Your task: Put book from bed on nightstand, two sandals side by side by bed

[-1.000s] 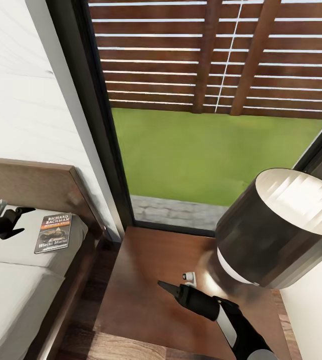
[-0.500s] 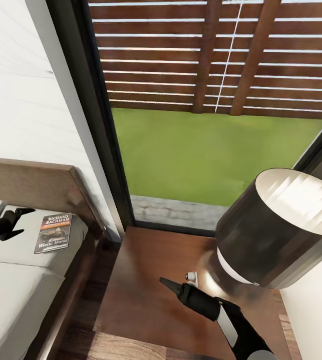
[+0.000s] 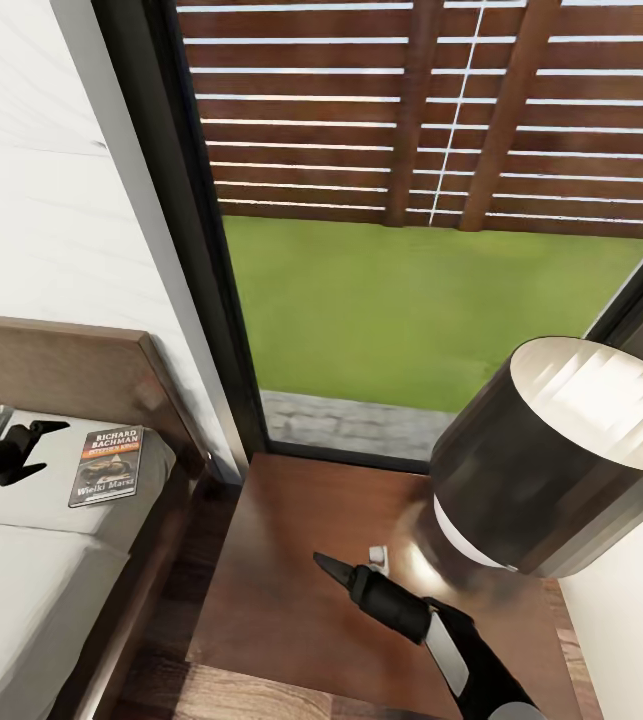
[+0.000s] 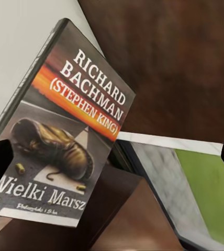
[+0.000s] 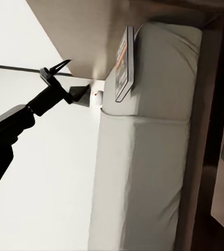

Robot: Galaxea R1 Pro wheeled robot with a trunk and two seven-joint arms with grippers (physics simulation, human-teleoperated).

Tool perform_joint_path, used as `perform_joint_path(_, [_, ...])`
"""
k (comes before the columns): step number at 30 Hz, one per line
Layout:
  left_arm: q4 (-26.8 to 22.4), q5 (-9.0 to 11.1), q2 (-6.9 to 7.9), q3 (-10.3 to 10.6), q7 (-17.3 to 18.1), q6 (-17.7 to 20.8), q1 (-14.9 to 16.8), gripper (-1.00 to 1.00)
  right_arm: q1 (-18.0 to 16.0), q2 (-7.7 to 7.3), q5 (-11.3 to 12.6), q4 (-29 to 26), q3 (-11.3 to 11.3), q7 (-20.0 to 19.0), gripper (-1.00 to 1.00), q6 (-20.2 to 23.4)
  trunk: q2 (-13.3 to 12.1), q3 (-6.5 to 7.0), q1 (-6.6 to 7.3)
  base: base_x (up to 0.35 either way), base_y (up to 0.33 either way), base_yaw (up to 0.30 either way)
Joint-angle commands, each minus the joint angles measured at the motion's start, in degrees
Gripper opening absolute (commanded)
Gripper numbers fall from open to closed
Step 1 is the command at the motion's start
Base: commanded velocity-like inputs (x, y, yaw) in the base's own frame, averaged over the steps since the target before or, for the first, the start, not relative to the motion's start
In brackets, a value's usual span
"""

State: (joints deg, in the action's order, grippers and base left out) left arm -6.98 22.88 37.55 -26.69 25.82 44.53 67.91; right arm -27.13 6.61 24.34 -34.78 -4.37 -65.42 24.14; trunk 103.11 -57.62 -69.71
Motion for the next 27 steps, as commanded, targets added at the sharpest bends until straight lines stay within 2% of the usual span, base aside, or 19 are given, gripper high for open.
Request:
perform_joint_path(1, [-0.01,-0.05,0.08,-0.10,0.43,0.32,0.03,1.00,-0.02,0.13,0.59,-0.04,-0.21,0.67,1.00,0.57,0.02,-0.04,0.01,0.000,0.000,0.000])
perform_joint_path(9, [0.19,-0.39,0.56,-0.04,3.41,1.10,0.03,1.00,-0.06,0.59,3.31,-0.87,0.09,6.24,1.00,0.71,0.02,-0.04,0.01,0.000,0.000,0.000])
perform_joint_path(20, [0.21,-0.52,1.07,-0.03,6.86,1.49,0.03,1.00,-0.13,3.30,3.90,-3.91,0.38,14.08,1.00,0.92,0.02,-0.04,0.01,0.000,0.000,0.000])
perform_joint_path(27, [0.25,-0.55,1.17,-0.03,8.76,1.93,0.03,1.00,-0.95,3.39,4.20,-4.31,0.41,15.89,1.00,0.98,0.02,-0.04,0.01,0.000,0.000,0.000])
